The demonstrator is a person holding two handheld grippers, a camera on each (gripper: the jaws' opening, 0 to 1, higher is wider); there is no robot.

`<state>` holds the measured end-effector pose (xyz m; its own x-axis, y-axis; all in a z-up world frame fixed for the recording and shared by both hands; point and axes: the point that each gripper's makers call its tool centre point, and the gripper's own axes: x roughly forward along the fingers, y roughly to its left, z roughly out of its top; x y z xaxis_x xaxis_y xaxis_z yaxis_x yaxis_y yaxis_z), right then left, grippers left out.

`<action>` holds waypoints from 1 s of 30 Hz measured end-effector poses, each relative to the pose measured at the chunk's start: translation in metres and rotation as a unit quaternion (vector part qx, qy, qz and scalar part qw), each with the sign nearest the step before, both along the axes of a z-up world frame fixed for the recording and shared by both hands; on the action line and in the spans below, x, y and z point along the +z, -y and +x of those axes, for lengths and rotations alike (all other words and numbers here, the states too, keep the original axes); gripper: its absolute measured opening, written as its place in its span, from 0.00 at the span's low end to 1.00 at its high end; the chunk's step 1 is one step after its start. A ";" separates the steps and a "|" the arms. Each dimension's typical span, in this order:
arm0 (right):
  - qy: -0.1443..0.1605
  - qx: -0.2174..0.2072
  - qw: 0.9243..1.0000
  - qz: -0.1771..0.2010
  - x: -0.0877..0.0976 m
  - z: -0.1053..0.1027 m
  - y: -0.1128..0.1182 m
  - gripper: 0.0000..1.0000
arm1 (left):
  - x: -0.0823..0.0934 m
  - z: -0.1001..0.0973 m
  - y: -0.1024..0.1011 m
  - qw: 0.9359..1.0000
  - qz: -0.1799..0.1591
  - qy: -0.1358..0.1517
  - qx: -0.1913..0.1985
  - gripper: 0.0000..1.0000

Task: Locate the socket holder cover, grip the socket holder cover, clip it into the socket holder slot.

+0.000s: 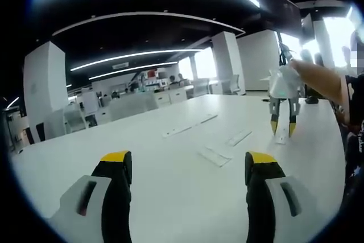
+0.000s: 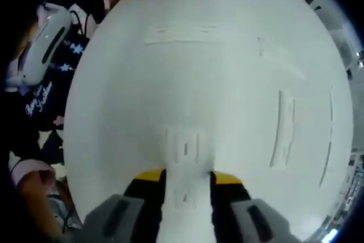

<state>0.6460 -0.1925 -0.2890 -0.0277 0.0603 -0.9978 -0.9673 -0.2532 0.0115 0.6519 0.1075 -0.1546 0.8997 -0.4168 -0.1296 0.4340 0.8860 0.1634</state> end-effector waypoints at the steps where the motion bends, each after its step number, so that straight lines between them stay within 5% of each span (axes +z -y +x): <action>1: 0.000 0.000 1.000 0.000 0.000 0.000 0.000 0.30 | 0.000 0.000 0.000 1.000 0.000 0.000 0.000 0.80; 30: 0.005 0.001 1.000 -0.012 -0.001 -0.002 -0.002 0.28 | -0.001 -0.002 0.000 1.000 0.003 0.000 -0.001 0.80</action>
<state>0.6440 -0.1904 -0.2899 -0.0184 0.0355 -0.9992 -0.9668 -0.2555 0.0087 0.6497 0.1079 -0.1556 0.8990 -0.4175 -0.1323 0.4355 0.8841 0.1691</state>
